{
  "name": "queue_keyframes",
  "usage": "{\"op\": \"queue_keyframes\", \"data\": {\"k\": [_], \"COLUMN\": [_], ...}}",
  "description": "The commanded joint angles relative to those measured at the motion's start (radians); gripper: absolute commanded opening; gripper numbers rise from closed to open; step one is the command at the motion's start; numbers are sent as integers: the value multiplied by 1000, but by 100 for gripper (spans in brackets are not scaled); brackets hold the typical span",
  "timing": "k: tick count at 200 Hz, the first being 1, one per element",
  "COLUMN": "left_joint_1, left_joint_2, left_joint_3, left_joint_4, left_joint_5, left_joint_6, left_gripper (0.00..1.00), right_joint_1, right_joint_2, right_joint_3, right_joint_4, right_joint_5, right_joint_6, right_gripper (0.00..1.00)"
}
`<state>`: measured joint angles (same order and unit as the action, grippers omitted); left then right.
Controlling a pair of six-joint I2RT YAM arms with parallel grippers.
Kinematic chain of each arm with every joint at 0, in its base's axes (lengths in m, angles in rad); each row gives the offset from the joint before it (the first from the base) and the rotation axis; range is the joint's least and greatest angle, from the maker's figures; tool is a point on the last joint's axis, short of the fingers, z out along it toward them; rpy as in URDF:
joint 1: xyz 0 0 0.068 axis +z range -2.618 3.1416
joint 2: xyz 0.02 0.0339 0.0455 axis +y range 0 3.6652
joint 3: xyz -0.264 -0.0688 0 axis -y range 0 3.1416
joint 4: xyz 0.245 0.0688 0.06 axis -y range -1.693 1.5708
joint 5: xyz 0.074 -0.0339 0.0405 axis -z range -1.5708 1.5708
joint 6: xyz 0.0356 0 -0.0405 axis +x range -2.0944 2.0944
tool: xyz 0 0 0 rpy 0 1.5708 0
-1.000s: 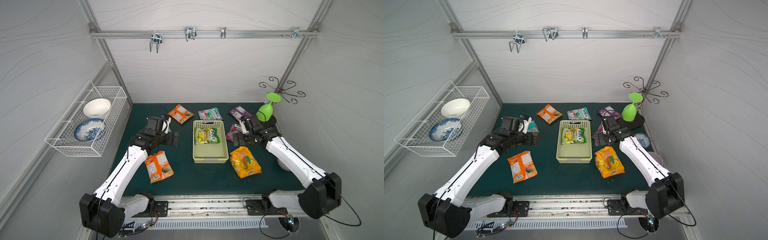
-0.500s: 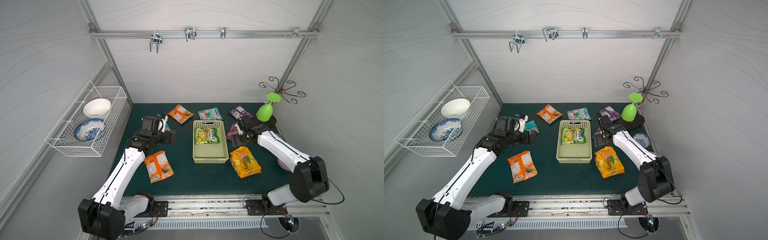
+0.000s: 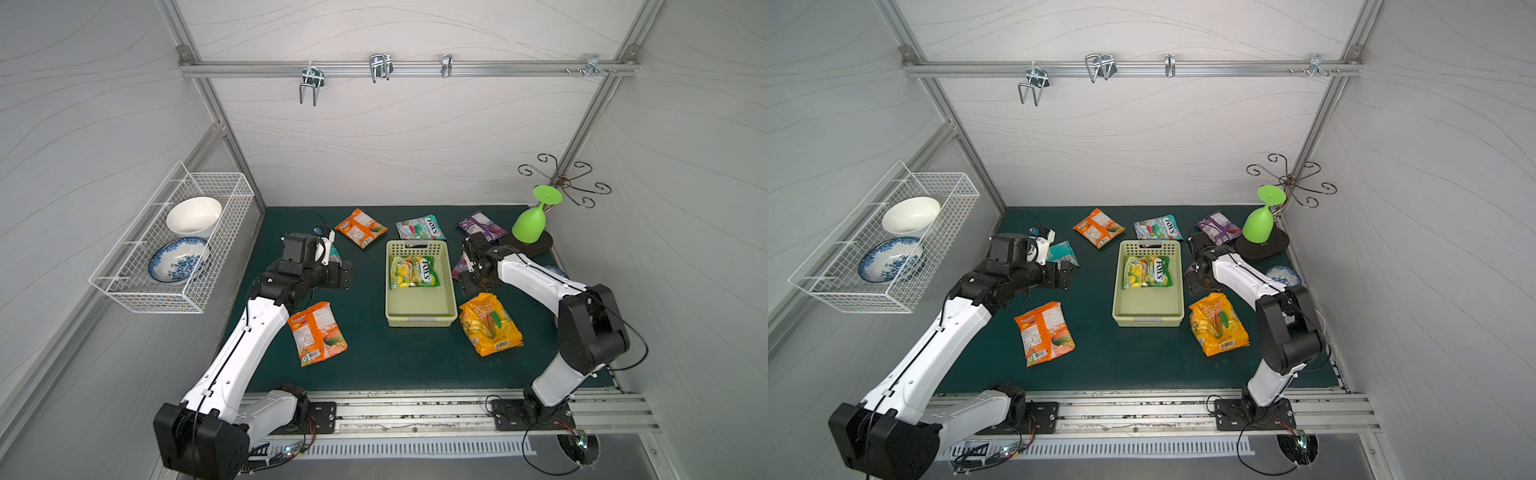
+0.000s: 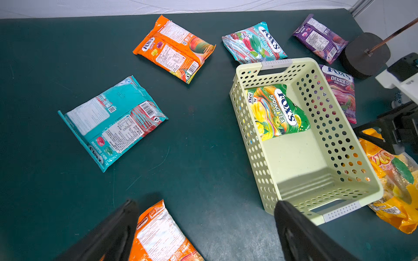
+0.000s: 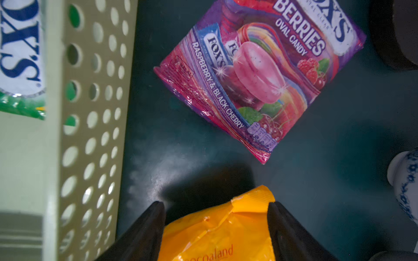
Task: Put the candies in the basket
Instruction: Pick up the candy at the center of the board.
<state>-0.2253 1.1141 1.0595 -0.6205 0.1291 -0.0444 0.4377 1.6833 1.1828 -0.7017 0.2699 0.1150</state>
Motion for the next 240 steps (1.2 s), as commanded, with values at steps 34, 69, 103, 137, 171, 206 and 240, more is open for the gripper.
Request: {"op": "queue_keyframes", "data": {"k": [34,69,103,137,171,206,240], "left_joint_1": [-19,-20,-22,-26,-26,-29,-31], "left_joint_2": [-5,-7,-5,-1,8,12,19], "left_joint_3": [27,40,46,19,42,46,27], "left_joint_4": [37,23,15,41,25,19,41], "left_joint_5": [-14,-5,-4,-11,-9,-1,-25], "left_joint_6": [13,5,1,1,-4,-4,-2], "left_gripper": [98,98,98,98,98,98,98], "right_joint_1": [-9,-28,-33,-35,-40,-43,-31], "right_joint_2": [77,128,164,190,230,268,237], "right_joint_3": [24,42,40,25,46,79,90], "right_joint_4": [38,41,60,87,87,84,60], "right_joint_5": [16,-2,-20,-38,-26,-15,-7], "right_joint_6": [-8,-2,2,7,5,8,8], "right_gripper": [75,74,72,68,67,68,67]}}
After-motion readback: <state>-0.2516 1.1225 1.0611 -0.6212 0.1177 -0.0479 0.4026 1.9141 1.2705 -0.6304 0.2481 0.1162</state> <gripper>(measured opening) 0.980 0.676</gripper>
